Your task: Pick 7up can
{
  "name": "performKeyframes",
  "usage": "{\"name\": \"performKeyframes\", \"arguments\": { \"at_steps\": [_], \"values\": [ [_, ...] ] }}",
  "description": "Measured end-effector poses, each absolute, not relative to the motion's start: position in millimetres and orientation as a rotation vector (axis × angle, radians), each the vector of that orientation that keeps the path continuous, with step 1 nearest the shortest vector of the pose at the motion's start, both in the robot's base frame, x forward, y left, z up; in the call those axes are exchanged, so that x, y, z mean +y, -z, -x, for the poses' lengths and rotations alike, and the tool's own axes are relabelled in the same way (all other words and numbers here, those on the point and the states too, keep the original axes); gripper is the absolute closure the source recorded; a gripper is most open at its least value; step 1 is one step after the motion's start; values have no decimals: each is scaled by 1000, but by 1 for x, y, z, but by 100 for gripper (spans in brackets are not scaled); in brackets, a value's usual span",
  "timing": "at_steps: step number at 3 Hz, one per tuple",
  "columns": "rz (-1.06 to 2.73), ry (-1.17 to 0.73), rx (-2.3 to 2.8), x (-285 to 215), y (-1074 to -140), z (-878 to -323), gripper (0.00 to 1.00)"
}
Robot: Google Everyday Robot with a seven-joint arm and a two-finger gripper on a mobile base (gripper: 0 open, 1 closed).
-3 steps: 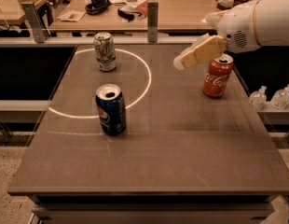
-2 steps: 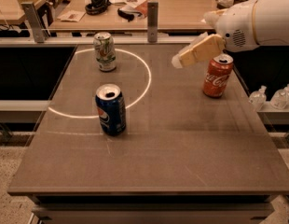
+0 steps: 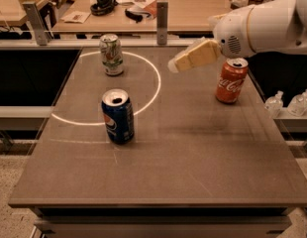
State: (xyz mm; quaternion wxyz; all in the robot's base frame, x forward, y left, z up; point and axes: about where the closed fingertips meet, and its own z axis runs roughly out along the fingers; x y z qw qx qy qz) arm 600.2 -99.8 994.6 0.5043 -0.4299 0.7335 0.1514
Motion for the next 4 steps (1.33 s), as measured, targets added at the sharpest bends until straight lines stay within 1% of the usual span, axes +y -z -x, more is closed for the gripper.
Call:
{"name": "performKeyframes", "arguments": {
  "at_steps": [1,2,4],
  "values": [
    [959,-298,1797,-79,-981,-630,0],
    [917,-290,1792,-58,-967,-657,0],
    [989,-379,1766,-9,-936,-699,0]
  ]
}}
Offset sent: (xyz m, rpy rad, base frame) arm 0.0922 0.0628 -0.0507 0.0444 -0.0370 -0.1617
